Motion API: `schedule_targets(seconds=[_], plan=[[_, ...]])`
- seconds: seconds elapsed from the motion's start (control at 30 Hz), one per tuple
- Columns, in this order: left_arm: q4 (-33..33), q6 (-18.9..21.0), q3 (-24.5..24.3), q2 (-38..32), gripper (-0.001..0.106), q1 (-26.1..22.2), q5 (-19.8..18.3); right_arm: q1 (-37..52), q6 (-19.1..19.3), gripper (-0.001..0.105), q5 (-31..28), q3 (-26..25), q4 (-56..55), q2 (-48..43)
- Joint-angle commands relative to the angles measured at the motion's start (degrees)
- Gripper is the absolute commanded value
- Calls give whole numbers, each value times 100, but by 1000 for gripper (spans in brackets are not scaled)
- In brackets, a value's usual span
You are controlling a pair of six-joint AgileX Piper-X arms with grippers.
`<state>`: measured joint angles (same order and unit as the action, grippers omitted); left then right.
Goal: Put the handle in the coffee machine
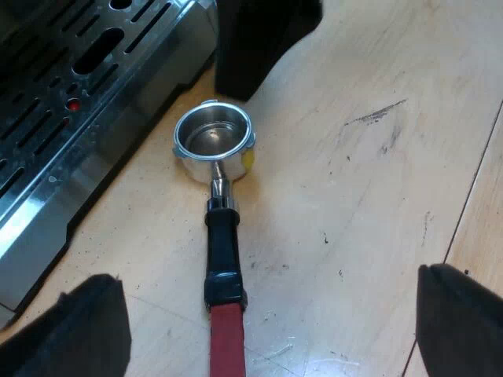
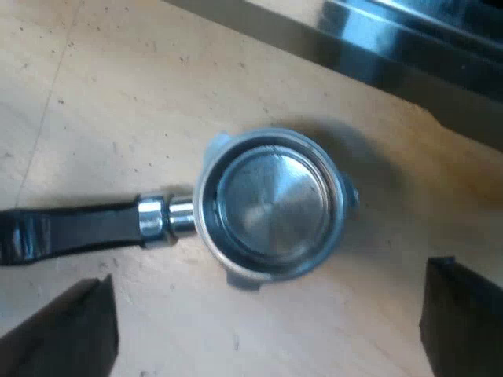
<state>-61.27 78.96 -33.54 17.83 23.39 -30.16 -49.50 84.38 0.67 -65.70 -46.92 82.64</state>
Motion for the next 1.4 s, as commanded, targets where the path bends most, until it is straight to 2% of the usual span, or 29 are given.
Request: schedule_targets(seconds=[0.03, 0.2, 0.6, 0.87, 0.97, 1.4], plan=[[22, 67, -31, -10, 75, 4, -57, 0, 99, 85, 36, -24, 165, 213], [22, 67, -31, -10, 75, 4, -57, 0, 294, 85, 59, -24, 583, 540], [34, 67, 258, -10, 75, 4, -57, 0, 565, 85, 339, -24, 631, 1107], [131, 67, 265, 1, 75, 4, -57, 0, 596, 85, 365, -35, 904, 1255], [130, 67, 265, 1, 75, 4, -57, 11, 765, 85, 391, -30, 889, 1274], [130, 67, 265, 1, 75, 4, -57, 133, 896, 85, 563, -30, 769, 1476]])
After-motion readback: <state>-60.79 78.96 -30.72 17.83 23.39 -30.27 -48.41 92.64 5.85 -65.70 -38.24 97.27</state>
